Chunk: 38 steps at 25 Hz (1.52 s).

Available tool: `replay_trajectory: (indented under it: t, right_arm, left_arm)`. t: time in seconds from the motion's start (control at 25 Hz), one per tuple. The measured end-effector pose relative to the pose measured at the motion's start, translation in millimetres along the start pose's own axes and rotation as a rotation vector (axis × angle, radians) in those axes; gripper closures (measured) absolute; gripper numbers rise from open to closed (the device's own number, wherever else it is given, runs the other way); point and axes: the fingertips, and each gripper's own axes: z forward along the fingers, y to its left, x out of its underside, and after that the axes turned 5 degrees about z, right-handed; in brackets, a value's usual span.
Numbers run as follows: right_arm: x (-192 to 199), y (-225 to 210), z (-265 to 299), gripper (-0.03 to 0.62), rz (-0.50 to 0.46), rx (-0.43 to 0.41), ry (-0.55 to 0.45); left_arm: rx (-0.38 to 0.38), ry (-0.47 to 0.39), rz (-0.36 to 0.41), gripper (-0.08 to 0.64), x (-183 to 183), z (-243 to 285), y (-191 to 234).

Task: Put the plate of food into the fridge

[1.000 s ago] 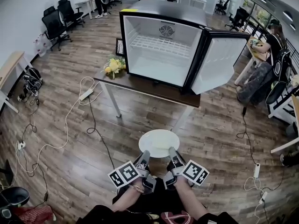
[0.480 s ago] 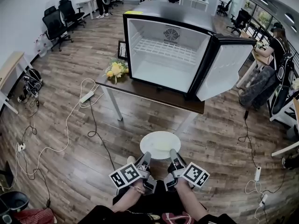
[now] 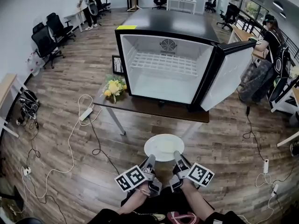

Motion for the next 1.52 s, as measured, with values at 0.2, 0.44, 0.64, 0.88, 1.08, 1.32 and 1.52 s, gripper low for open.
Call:
replay_trajectory:
  t: [0.2,0.44,0.64,0.88,1.08,1.32,1.52]
  right_arm:
    - [-5.9,13.4,29.7,0.538,-0.001,0.008,-0.041]
    - [-4.7,17.5,47.1,0.537,0.033,0.043,-0.106]
    - [0.4,22.1,59.6,0.537,0.051,0.061,-0.155]
    - [10.8,24.3,68.7,0.535,0.063,0.085,-0.175]
    - [9.4,27.7,73.6,0.535,0.060,0.086,-0.190]
    - [8.0,25.0,80.8,0.535,0.067,0.086,-0.177]
    - [-6.9,24.1,101.3,0.535,0.060,0.069,-0.144]
  left_arm:
    - [0.032,0.031,0.038,0.517,-33.5,19.1,3.2]
    - [0.039,0.112,0.088,0.513,-55.8,34.5,9.7]
    - [0.066,0.154,0.107,0.514,-72.1,40.4,15.7]
    - [0.076,0.181,0.117,0.514,-83.3,41.5,25.7]
    - [0.090,0.188,0.128,0.513,-89.2,44.6,25.4]
    - [0.079,0.184,0.132,0.512,-93.0,50.0,28.3]
    - [0.062,0.153,0.131,0.512,-104.4,67.6,27.3]
